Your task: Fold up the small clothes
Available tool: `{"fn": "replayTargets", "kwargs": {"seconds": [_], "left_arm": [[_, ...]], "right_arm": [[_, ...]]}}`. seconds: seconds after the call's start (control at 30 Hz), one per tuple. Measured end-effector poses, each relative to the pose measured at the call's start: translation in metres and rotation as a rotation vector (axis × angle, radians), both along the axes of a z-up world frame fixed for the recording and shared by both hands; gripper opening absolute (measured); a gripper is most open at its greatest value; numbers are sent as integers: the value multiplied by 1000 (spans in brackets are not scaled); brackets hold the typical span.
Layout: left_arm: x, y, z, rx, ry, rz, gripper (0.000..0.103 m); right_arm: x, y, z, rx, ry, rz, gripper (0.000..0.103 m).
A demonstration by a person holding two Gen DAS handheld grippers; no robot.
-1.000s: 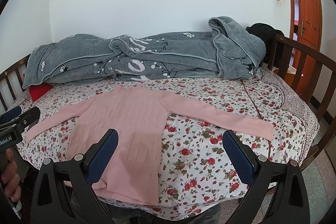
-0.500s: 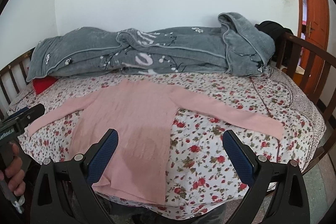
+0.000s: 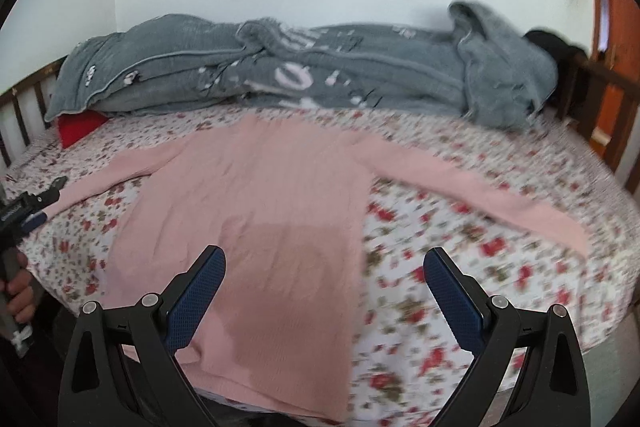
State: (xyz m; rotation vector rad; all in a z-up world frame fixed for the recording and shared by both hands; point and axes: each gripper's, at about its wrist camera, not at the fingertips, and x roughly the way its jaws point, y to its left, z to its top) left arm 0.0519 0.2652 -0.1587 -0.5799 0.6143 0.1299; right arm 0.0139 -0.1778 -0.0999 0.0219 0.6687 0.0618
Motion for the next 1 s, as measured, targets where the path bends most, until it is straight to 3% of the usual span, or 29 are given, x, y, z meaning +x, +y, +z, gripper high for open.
{"fn": "replayTargets", "kwargs": {"seconds": [0.17,0.23,0.53,0.67,0.73,0.8,0.9,1.0], "left_arm": [[-2,81,-35,-188,-28,116,85],[-2,100,-45,-223,-37,141,81],[13,140,-72,-285,-79,179,61],[17,148,-71,-276,-57,201,39],[16,153,-72,-283,-43,219,21],[14,159,-71,-289,-28,236,13],[11,163,-69,-316,-7,241,10],[12,156,-51,-259,-6,259,8]], "right_arm": [[17,17,-15,1,32,21,98],[25,26,-19,-18,42,19,98],[52,49,-36,-13,97,19,98],[62,56,-47,-13,124,19,98],[65,56,-52,-6,138,18,98],[69,53,-56,4,153,16,98],[73,47,-58,21,159,12,98],[75,39,-56,42,157,7,98]]}}
